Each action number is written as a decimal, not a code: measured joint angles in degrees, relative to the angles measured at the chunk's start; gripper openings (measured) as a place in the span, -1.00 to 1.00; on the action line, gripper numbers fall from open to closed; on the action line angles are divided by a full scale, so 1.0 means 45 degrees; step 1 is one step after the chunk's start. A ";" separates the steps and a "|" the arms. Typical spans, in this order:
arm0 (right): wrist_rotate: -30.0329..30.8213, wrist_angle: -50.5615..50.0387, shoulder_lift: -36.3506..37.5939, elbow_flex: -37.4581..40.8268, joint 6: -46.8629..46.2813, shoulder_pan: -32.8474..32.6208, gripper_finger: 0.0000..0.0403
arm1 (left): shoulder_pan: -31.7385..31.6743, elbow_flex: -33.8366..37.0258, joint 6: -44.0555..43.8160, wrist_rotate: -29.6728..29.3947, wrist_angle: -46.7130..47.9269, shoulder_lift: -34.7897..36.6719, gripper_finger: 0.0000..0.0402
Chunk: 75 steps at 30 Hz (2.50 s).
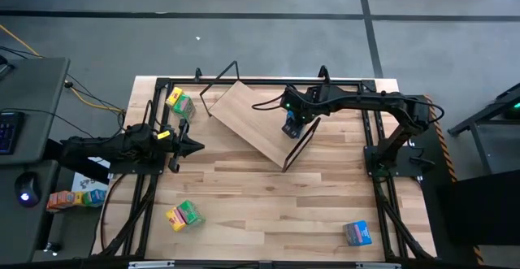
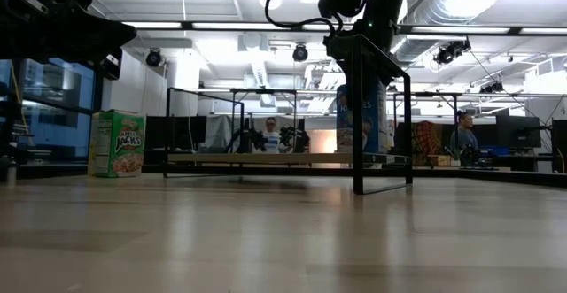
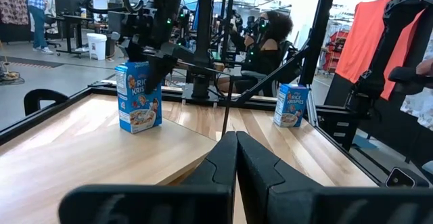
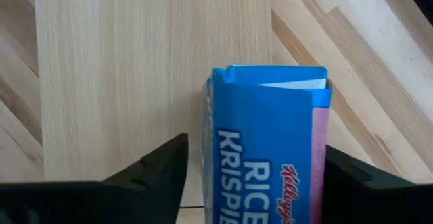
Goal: Stack cereal on shelf
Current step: Put the top blue cereal box on the shelf, then put the top green cereal box on the shelf
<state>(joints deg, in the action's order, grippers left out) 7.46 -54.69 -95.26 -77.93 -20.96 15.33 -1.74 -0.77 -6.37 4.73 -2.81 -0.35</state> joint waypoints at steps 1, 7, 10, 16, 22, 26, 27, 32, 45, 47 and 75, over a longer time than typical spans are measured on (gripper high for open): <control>0.0000 -0.0048 0.0007 0.0000 0.0037 0.0000 0.22 | 0.0000 -0.0001 0.0005 0.0000 0.0000 0.0001 -1.00; 0.0003 -0.0352 0.0591 0.0000 0.0100 0.0015 0.24 | 0.0000 0.0000 0.0000 0.0000 0.0000 -0.0003 -1.00; 0.0276 -0.0367 0.1251 -0.0005 0.0102 0.0015 0.24 | 0.0002 0.0000 0.0005 0.0000 0.0000 -0.0003 -1.00; 0.0393 -0.0392 0.2993 -0.0015 0.0105 0.0015 0.24 | 0.0000 0.0001 0.0000 -0.0005 0.0000 -0.0001 -1.00; 0.0955 -0.0860 0.4720 -0.0010 0.0439 -0.0341 0.24 | 0.0004 -0.0002 0.0005 -0.0005 0.0000 -0.0002 -1.00; 0.2181 -0.1288 0.5403 -0.0010 0.0337 -0.1183 0.24 | 0.0003 0.0001 0.0005 -0.0005 0.0000 0.0002 -1.00; 0.2532 -0.1432 0.5505 -0.0005 0.0285 -0.1478 0.24 | 0.0000 -0.0001 0.0005 -0.0004 0.0000 -0.0003 -1.00; 0.4698 -0.1528 0.6269 0.1319 -0.0264 -0.2987 0.24 | 0.0005 0.0000 0.0000 -0.0005 0.0000 0.0000 -1.00; 0.4860 0.4238 1.1714 0.7556 -0.0253 -0.5145 0.24 | 0.0001 -0.0002 0.0001 -0.0005 0.0000 0.0001 -1.00; 0.4998 0.6349 1.2541 0.8736 0.0718 -0.5310 0.24 | 0.0000 0.0003 0.0005 -0.0003 0.0000 0.0002 -1.00; 0.4781 1.4993 1.3576 1.1914 0.5827 -0.5323 0.24 | -0.0042 -0.0519 -0.0907 -0.2591 -0.3042 -0.0912 -1.00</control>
<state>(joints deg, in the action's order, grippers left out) 28.98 12.77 -34.17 -24.32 5.26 -8.62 -1.92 -3.10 -10.45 -6.93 -16.50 -4.45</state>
